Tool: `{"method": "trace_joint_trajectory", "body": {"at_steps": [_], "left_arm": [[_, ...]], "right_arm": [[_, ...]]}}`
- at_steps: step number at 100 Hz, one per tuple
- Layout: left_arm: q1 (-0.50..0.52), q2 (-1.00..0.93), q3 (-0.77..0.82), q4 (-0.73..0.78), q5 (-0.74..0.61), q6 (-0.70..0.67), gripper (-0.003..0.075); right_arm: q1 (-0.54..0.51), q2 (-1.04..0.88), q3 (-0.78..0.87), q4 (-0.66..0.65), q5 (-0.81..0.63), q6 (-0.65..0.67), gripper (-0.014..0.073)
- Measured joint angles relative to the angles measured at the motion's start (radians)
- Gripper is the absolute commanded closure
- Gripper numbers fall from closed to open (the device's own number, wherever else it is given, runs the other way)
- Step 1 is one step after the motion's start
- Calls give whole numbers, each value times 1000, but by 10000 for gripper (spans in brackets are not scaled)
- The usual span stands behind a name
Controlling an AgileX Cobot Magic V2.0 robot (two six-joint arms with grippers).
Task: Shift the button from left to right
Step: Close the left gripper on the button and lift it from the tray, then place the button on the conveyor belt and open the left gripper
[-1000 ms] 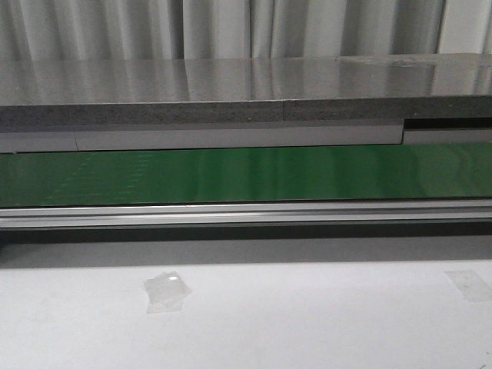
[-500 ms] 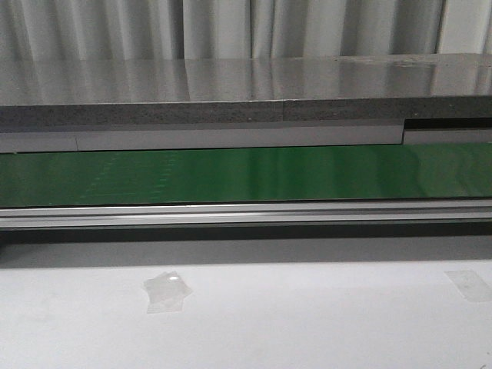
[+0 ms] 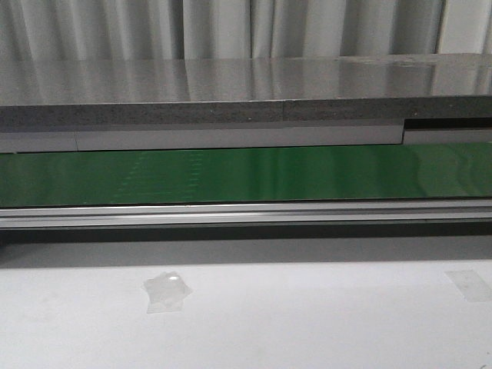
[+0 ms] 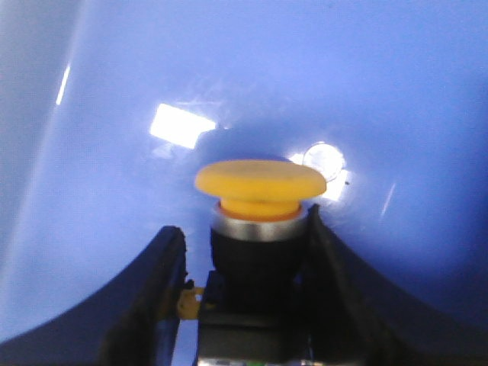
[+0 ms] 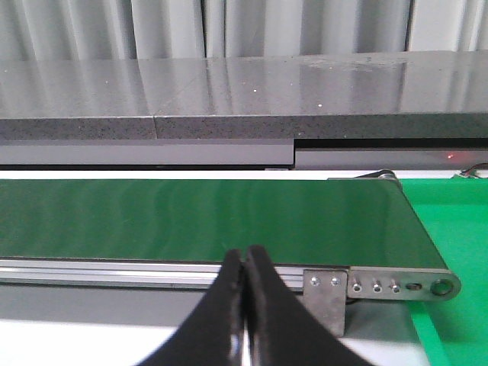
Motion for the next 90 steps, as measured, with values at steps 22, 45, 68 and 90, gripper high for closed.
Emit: {"method": "trace_joint_trajectory", "body": {"at_steps": [22,45,68,90], "left_arm": [[-5,-132,0,0,14,25,678],[-77,-197,0,-13,56,93,678],[-172,-197,8,-22,87,118,678],[-199,-197,9,-24,87,120,677]], "right_arm": [[0,0,0,0,0,0,662],[0,0,0,0,0,0,662],[0,0,0,0,0,0,662],[0,0,0,0,0,0,662]]}}
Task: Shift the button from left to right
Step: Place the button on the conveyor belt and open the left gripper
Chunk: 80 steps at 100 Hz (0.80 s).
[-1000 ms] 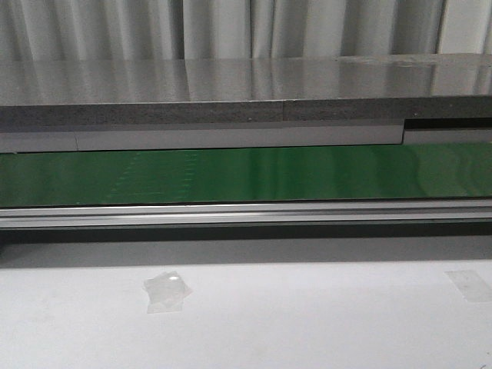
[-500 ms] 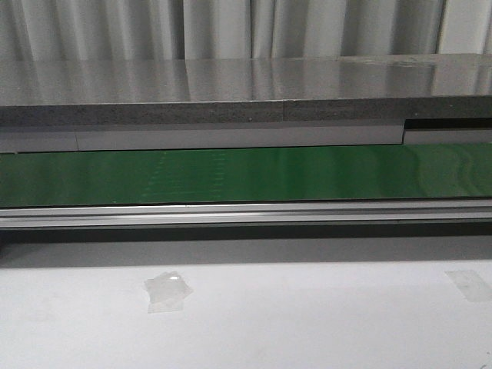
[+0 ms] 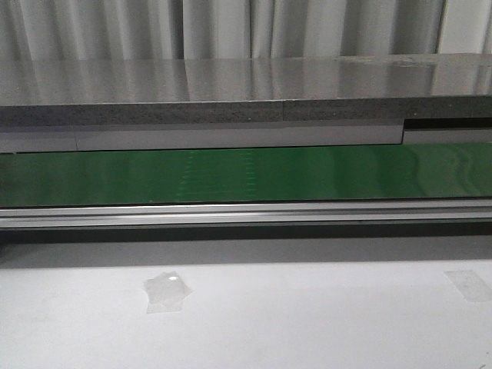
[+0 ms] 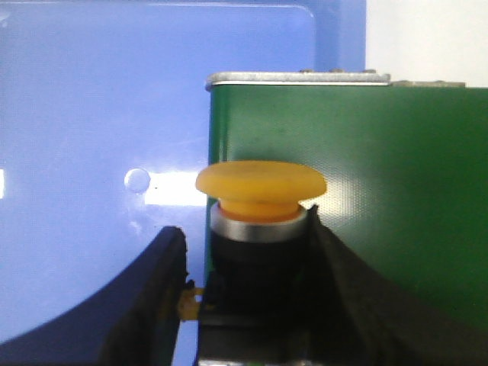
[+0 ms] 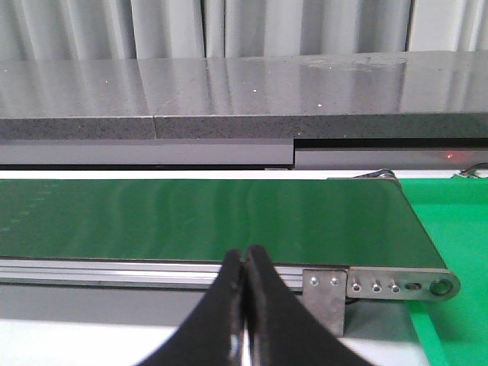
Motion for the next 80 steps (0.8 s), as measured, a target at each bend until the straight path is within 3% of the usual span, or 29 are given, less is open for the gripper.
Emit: {"method": "trace_joint_trajectory", "body": {"at_steps": [54,68,80], "left_arm": [[-3,59,2,-28,8,25,664],[-3,60,2,-28,8,25,530],[-3,60,2,-28,8,27,316]], "right_arm": [[0,0,0,0,0,0,662],[0,0,0,0,0,0,662],[0,0,0,0,0,0,662]]}}
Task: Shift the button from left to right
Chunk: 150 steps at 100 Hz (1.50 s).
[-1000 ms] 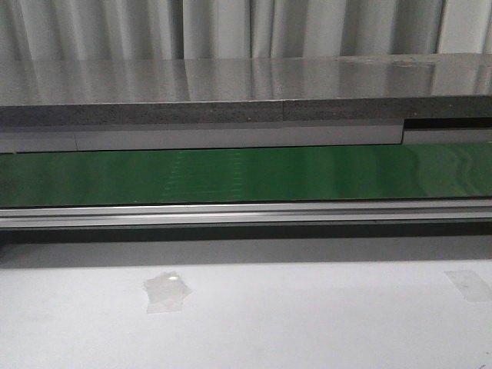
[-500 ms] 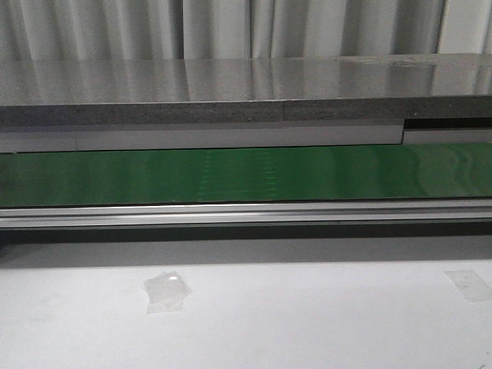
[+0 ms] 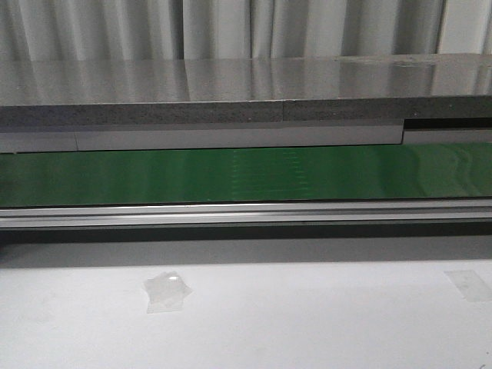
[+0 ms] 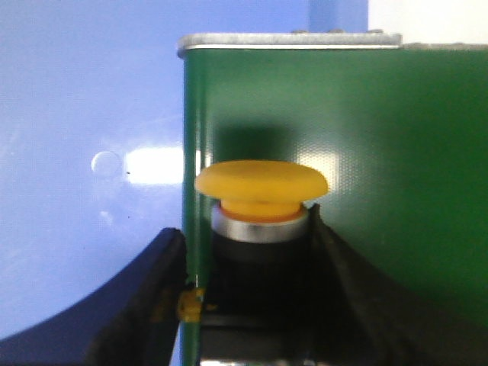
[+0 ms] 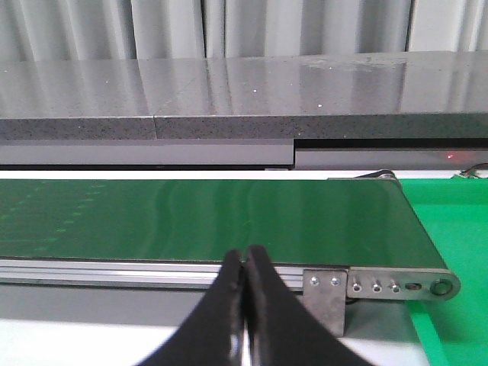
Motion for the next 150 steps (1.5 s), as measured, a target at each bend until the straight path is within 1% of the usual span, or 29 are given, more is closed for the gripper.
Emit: {"method": "trace_joint_trajectory", "body": {"at_steps": [7,12,17,46,72,84,96,123,150], "left_arm": [[0,0,0,0,0,0,213],[0,0,0,0,0,0,168],[0,0,0,-2,0,0,147],[0,-35,0,-15,12,1,146],[-6,-187,2,-56,26,18,146],[-28,-277,35,-68,-19,33,146],[-67,-384,111,-73,-96,37,146],[-176,-658,370,-77,-334,42,153],[-189,-957,610,-97,-470,42,153]], "right_arm": [[0,0,0,0,0,0,662],[0,0,0,0,0,0,662],[0,0,0,0,0,0,662],[0,0,0,0,0,0,662],[0,0,0,0,0,0,662],[0,0,0,0,0,0,662],[0,0,0,0,0,0,662],[0,0,0,0,0,0,662],[0,0,0,0,0,0,662]]}}
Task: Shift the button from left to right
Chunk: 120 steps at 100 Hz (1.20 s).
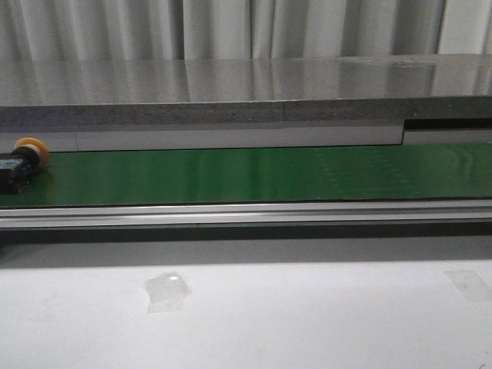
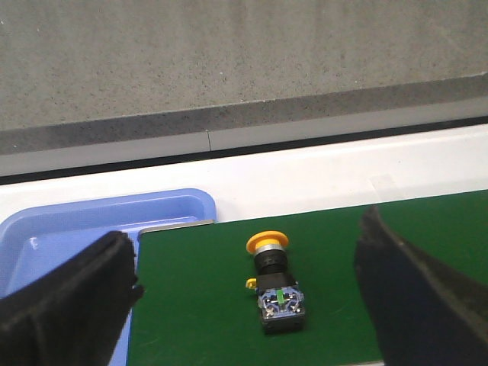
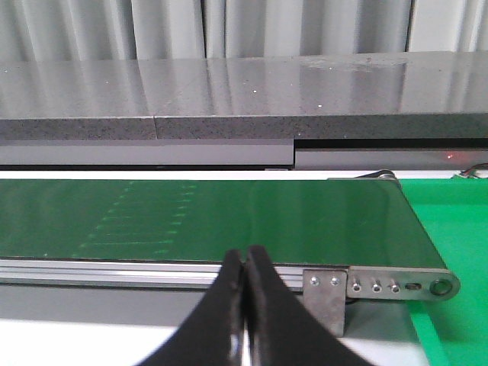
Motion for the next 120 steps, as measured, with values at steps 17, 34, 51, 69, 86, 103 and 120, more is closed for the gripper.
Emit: {"method": "trace_joint_trajectory", "body": {"at_steps": [17,34,51,69,86,103,120], "left_arm": [[0,-203,154,-3,-85,0,153],[0,-375,262,-12,-117,0,153],[0,-463,330,-14,-113,0,153],[0,-476,345,-14,-115,0,154],[0,-476,345,-14,-117,0,237],[0,-476,345,-14,-117,0,480],[0,-476,345,-14,-117,0,731]], "right_arm": [[0,0,0,0,0,0,662],[0,0,0,0,0,0,662],[0,0,0,0,0,0,662],[0,0,0,0,0,0,662],[0,0,0,0,0,0,662],[0,0,0,0,0,0,662],[0,0,0,0,0,0,662]]}}
